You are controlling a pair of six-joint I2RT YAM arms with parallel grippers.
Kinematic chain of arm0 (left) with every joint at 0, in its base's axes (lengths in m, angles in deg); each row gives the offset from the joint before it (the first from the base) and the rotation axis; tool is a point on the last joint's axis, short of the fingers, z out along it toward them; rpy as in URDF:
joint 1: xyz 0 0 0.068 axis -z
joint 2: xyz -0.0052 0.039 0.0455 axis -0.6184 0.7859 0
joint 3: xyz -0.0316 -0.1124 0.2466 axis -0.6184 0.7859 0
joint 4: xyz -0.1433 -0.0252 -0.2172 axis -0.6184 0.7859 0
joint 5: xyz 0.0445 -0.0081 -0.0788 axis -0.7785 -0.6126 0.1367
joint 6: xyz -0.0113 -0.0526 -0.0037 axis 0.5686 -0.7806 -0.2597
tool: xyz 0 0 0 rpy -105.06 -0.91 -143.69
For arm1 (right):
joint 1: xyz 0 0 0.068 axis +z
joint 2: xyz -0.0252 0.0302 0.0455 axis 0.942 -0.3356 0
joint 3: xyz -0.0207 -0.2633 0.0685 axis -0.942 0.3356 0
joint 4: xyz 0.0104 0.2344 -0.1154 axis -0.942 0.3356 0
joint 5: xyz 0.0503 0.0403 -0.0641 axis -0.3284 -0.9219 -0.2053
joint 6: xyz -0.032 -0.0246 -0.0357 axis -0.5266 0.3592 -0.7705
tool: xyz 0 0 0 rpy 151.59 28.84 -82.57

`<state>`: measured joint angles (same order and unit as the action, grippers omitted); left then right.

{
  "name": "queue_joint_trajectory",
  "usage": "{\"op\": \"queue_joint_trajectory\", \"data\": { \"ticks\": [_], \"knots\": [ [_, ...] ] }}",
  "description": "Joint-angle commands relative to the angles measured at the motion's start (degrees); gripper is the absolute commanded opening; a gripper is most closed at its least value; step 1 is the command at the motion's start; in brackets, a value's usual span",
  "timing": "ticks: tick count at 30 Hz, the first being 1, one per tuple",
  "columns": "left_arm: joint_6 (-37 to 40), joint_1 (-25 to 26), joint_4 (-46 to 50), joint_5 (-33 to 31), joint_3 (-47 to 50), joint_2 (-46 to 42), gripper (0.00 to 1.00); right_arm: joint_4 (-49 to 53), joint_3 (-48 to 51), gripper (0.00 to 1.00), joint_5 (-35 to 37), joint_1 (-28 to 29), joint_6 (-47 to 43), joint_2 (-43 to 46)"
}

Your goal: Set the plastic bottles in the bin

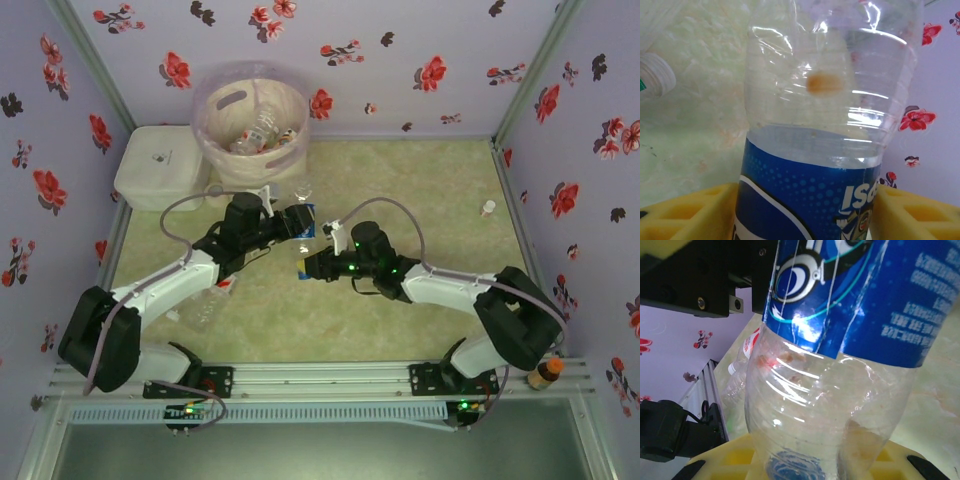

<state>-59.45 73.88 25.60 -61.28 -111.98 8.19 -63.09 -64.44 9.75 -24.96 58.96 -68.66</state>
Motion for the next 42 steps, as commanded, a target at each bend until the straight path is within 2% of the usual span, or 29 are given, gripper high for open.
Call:
{"op": "queue_joint_trajectory", "data": {
  "ticks": [1, 3, 5, 8, 9, 11, 13, 15, 21, 25, 33, 42],
  "knots": [
    [0.77, 0.71, 1.71, 1.54, -1.42, -2.00, 0.61, -2.13, -2.72, 0.16, 0.05, 0.35, -0.17, -0.94],
    [1.16, 0.72, 2.43, 1.30, -1.76, -2.15, 0.59, -1.31, -2.94, 0.16, 0.36, 0.22, -0.76, -0.90],
    [1.61, 0.71, 3.36, 0.91, -2.11, -2.49, 0.57, -0.75, -3.08, 0.21, 0.94, 0.31, -1.03, -0.73],
    [2.94, 0.73, 5.64, -0.12, -2.85, -3.86, 0.50, 0.19, -3.18, 0.43, 1.36, 0.15, -1.14, -0.07],
    [3.84, 0.67, 7.01, -0.50, -3.49, -4.63, 0.48, 1.26, -3.41, 0.56, 1.19, -0.05, -1.32, 0.31],
    [7.04, 0.53, 11.48, -1.24, -5.75, -6.89, 0.47, 4.16, -3.93, 0.74, 0.16, -0.81, -2.17, 1.62],
    [10.90, 0.45, 17.27, -2.80, -8.99, -10.24, 0.46, 7.48, -4.02, 0.86, 0.15, -1.45, -3.38, 4.19],
    [14.09, -0.06, 22.56, -3.72, -12.82, -12.80, 0.46, 11.85, -3.98, 0.91, 1.22, -2.15, -5.16, 7.11],
    [23.98, -3.01, 36.81, -4.77, -27.10, -14.96, 0.45, 21.46, -2.32, 0.94, 6.12, -4.67, -8.86, 15.73],
    [28.39, -5.79, 41.63, -5.39, -37.19, -12.16, 0.40, 26.80, -1.78, 0.93, 8.77, -5.79, -9.54, 20.44],
    [35.33, -14.57, 45.57, -6.93, -56.35, 2.74, 0.37, 29.30, 2.27, 0.92, 11.52, -5.79, -7.60, 28.99],
    [41.26, -18.30, 44.32, -11.39, -70.63, 17.97, 0.33, 34.41, 6.21, 0.92, 15.84, -5.78, -6.89, 39.14]
  ]
}}
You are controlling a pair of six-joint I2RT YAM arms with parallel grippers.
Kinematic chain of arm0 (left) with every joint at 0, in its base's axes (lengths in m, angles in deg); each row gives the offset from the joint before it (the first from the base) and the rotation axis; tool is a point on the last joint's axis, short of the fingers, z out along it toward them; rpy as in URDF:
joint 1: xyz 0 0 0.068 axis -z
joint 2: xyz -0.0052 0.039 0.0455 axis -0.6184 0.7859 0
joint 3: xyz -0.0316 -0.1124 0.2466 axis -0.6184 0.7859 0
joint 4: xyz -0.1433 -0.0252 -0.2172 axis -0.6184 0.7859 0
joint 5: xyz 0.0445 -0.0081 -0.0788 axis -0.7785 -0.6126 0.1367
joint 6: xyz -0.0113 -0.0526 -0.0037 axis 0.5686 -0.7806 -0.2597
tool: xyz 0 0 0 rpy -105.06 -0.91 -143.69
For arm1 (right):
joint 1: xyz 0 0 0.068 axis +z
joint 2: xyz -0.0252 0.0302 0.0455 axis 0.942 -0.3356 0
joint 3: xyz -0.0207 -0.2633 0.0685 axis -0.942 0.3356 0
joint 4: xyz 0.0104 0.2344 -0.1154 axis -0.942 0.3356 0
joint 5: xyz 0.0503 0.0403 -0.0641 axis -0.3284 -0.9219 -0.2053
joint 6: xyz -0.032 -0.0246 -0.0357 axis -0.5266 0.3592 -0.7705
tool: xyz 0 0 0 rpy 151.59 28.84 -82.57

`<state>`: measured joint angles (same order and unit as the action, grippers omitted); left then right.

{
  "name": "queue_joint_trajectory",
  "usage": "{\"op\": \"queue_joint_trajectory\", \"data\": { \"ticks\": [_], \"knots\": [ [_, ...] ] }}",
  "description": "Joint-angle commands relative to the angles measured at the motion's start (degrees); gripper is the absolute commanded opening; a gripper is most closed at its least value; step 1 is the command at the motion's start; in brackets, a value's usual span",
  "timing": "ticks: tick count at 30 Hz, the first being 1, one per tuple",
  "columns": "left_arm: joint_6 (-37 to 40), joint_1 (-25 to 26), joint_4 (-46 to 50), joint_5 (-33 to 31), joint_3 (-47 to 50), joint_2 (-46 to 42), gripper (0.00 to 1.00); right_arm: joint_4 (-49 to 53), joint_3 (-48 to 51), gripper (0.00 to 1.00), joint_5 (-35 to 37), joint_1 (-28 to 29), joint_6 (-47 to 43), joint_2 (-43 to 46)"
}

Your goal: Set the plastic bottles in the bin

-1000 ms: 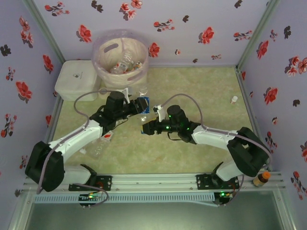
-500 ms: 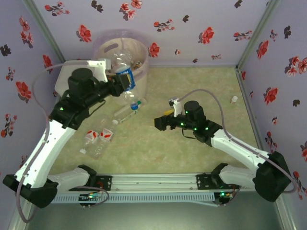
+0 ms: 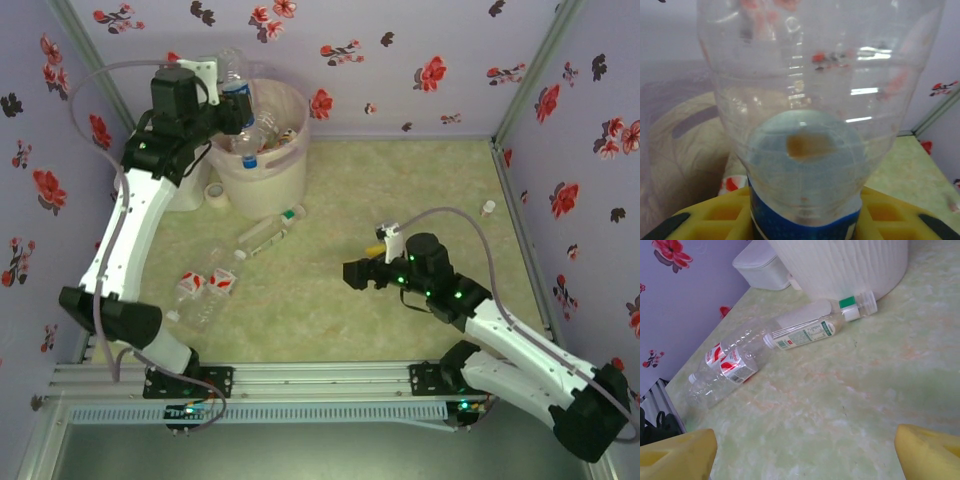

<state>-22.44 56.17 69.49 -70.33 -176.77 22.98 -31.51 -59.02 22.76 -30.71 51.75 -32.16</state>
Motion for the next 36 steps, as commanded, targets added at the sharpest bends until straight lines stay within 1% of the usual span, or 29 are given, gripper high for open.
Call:
{"op": "queue_joint_trajectory", "data": {
  "ticks": [1, 5, 10, 13, 15, 17, 19, 24, 28, 33, 36],
  "knots": [
    [4.66, -0.62, 1.80, -2.91, -8.30, 5.27, 0.33, 3.71, 0.88, 0.92, 3.36, -0.09, 0.18, 3.48],
    [4.68, -0.67, 5.62, -2.77, -16.00, 11.83, 0.31, 6.79, 1.25, 0.92, 4.93, -0.04, -0.76, 5.88],
    [2.59, -0.75, 4.94, -1.85, -19.61, 15.00, 0.31, 7.26, 1.25, 0.92, 5.73, -0.13, -0.89, 6.38],
    [2.21, -1.18, 7.90, -1.30, -24.04, 17.71, 0.30, 7.81, 0.92, 0.92, 5.42, -0.10, -0.97, 6.39],
    [2.11, -1.26, 6.75, 0.29, -23.33, 16.19, 0.30, 9.00, 0.46, 0.92, 5.38, -0.07, -1.14, 6.65],
    [1.34, -1.92, 2.37, 2.13, -20.54, 12.83, 0.29, 9.59, 0.53, 0.92, 5.92, -0.07, -1.41, 7.27],
    [0.45, -2.99, 1.15, 3.41, -21.20, 10.57, 0.28, 9.56, 1.04, 0.92, 6.81, -0.13, -1.69, 7.52],
    [-1.01, -5.78, 2.00, 3.35, -25.96, 12.08, 0.28, 7.30, 1.60, 0.92, 6.24, -0.18, -1.16, 6.31],
    [-1.44, -6.47, 0.13, 3.46, -28.00, 16.74, 0.28, 6.86, 0.95, 0.92, 5.57, -0.13, -1.06, 4.96],
    [3.12, -6.55, 5.85, 2.82, -36.49, 24.93, 0.23, 8.32, 0.77, 0.92, 5.72, -0.17, -0.61, 6.11],
    [4.05, -6.49, 8.13, 4.69, -37.62, 27.77, 0.22, 7.68, 2.13, 0.92, 6.32, -0.14, 0.59, 7.94]
  ]
}}
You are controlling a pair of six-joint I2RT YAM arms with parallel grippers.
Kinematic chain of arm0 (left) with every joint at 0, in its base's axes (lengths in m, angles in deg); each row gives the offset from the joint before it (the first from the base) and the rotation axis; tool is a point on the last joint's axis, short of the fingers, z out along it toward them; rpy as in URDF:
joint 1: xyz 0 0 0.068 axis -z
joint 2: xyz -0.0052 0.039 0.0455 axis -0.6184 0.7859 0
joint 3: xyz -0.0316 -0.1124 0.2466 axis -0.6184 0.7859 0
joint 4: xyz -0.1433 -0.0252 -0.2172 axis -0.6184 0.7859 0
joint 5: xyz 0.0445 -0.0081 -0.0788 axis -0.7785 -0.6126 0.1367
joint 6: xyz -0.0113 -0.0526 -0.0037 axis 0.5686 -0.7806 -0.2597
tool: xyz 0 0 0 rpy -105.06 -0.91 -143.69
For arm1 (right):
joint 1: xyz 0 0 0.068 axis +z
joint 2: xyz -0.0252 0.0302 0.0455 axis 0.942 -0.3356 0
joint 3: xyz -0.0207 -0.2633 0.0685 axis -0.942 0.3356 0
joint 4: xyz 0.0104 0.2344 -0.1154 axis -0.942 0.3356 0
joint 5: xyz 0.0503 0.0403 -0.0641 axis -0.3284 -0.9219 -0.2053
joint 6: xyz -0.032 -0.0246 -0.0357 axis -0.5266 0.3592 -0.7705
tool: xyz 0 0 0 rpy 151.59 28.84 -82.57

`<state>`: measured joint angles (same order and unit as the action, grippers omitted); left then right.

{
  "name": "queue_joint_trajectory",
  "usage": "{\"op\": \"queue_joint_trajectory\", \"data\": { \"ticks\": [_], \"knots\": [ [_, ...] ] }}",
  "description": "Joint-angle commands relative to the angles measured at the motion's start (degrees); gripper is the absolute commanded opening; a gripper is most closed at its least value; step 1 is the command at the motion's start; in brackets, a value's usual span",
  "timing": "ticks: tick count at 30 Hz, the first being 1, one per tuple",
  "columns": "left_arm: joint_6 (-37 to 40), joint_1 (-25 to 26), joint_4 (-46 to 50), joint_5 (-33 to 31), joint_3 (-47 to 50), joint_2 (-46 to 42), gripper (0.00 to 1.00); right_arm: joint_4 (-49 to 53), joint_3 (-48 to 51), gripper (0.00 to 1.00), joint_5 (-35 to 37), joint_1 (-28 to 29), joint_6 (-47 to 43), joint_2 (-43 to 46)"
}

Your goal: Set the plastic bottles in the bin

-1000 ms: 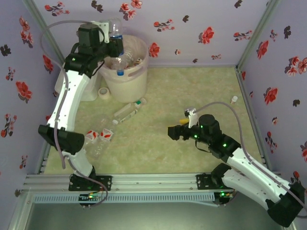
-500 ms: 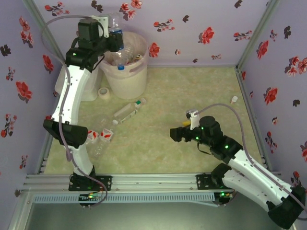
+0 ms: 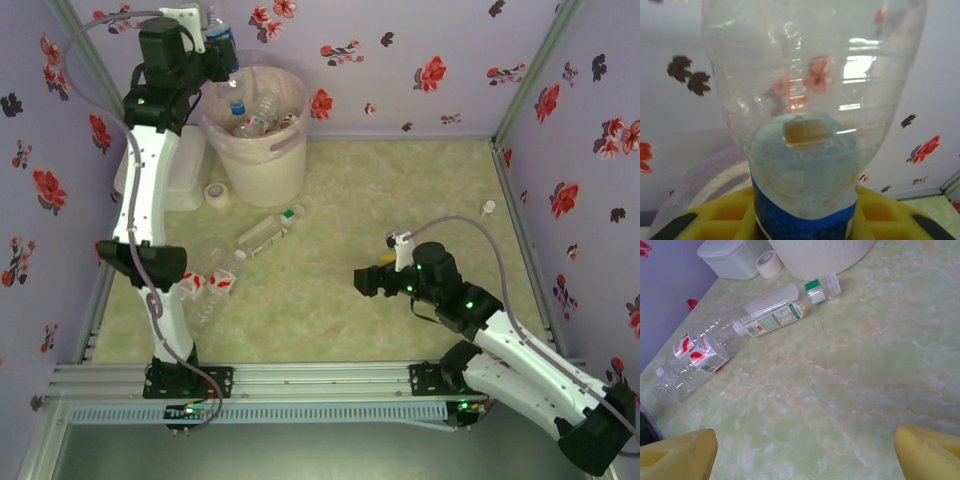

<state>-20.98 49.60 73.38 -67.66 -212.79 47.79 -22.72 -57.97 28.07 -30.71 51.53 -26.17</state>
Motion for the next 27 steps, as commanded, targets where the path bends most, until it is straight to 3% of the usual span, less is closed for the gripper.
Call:
{"op": "queue_joint_trajectory", "data": {
  "ticks": [1, 7, 21, 27],
  "knots": [
    [2.99, 0.23, 5.27, 2.47, -1.81, 3.86, 0.22, -1.42, 1.43, 0.92, 1.19, -0.13, 1.04, 2.33],
    [5.86, 1.15, 15.26, 2.44, -4.16, 9.11, 0.23, -3.31, 1.38, 0.92, 0.96, -0.13, 1.11, 1.00],
    [11.58, 2.82, 36.46, 7.67, -1.55, 11.82, 0.14, -6.92, -0.46, 0.92, -2.72, -0.04, 1.18, -5.28],
    [12.42, 1.87, 34.17, 10.46, -0.45, 11.50, 0.42, -5.66, -1.38, 0.92, -2.00, 0.04, 0.83, -6.78]
  ]
}}
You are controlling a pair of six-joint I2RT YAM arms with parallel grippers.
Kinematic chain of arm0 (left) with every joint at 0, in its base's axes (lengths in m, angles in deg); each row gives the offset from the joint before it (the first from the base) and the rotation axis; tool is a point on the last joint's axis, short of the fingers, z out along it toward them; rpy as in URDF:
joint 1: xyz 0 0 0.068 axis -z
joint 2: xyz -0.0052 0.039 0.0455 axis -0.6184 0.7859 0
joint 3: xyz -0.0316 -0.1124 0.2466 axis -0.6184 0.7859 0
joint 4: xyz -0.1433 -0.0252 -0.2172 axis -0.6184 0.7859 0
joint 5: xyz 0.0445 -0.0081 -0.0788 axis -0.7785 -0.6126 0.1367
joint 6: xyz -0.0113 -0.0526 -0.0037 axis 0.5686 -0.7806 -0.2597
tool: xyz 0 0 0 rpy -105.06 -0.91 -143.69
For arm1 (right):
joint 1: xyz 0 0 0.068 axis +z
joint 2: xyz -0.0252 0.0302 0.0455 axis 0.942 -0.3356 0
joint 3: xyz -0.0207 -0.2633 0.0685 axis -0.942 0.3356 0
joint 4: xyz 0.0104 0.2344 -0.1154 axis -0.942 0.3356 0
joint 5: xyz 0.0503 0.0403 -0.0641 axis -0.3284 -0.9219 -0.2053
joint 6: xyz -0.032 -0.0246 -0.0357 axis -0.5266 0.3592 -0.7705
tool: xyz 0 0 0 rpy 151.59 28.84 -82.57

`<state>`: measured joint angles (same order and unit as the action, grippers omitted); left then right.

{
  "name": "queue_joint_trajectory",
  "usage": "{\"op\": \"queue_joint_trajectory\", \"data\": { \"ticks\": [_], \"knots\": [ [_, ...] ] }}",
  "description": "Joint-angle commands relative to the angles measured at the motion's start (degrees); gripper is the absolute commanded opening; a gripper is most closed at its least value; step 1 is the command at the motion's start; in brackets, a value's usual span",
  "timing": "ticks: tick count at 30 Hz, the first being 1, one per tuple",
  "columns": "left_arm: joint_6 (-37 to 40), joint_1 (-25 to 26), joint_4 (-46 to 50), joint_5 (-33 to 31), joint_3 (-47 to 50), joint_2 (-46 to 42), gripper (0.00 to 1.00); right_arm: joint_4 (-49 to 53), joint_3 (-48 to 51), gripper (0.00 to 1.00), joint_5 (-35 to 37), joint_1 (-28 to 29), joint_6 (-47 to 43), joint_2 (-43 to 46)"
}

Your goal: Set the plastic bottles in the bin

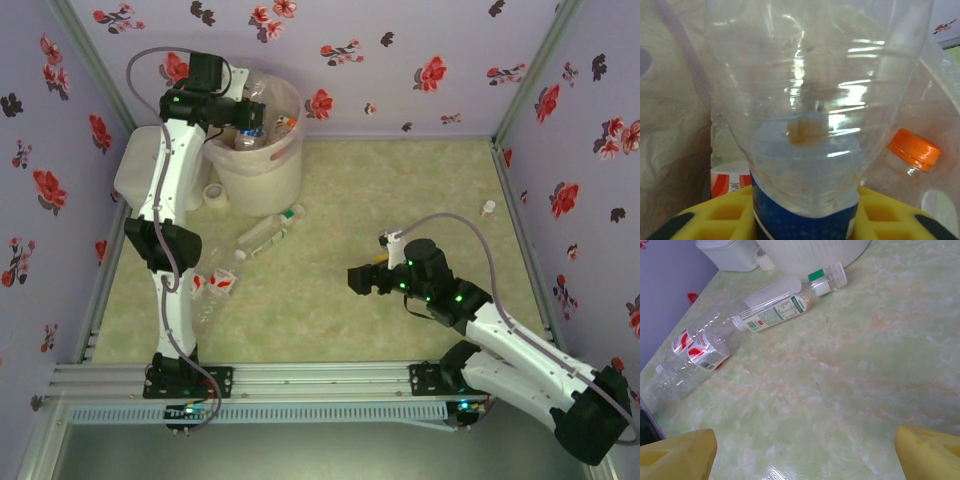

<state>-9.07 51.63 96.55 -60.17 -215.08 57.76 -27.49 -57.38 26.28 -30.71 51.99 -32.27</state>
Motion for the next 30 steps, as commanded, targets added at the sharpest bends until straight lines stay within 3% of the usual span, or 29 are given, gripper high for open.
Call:
{"op": "queue_joint_trajectory", "data": {
  "ticks": [1, 5, 9, 18, 22, 25, 30],
  "knots": [
    [0.38, -0.42, 10.20, 2.87, 1.67, 1.55, 0.47, -0.88, -2.06, 0.92, -0.08, 0.00, 0.41, -0.85],
    [-2.14, -1.00, 6.70, 2.51, 0.31, 0.08, 0.79, -1.32, -2.00, 0.93, 1.29, 0.05, 0.85, -0.91],
    [-1.32, -0.96, 5.22, 1.33, -1.68, -2.59, 0.94, -1.75, -2.06, 0.93, 2.30, 0.05, 0.54, -1.49],
    [-0.33, -0.90, 5.16, -3.68, -2.06, -12.89, 0.99, -4.40, -2.51, 0.93, 3.72, 0.05, 0.39, -4.18],
    [2.13, 0.15, 4.59, -4.27, 3.64, -19.53, 0.98, -5.47, -2.57, 0.93, 9.07, 0.05, 2.66, -4.96],
    [3.43, 2.41, 3.88, -7.00, 12.87, -26.64, 0.98, -5.44, -2.90, 0.93, 15.02, -0.21, 5.60, -5.61],
    [1.09, 6.20, -3.26, -12.35, 40.22, -44.18, 0.98, -4.91, -3.78, 0.93, 19.48, -3.05, 6.94, -6.08]
  ]
}}
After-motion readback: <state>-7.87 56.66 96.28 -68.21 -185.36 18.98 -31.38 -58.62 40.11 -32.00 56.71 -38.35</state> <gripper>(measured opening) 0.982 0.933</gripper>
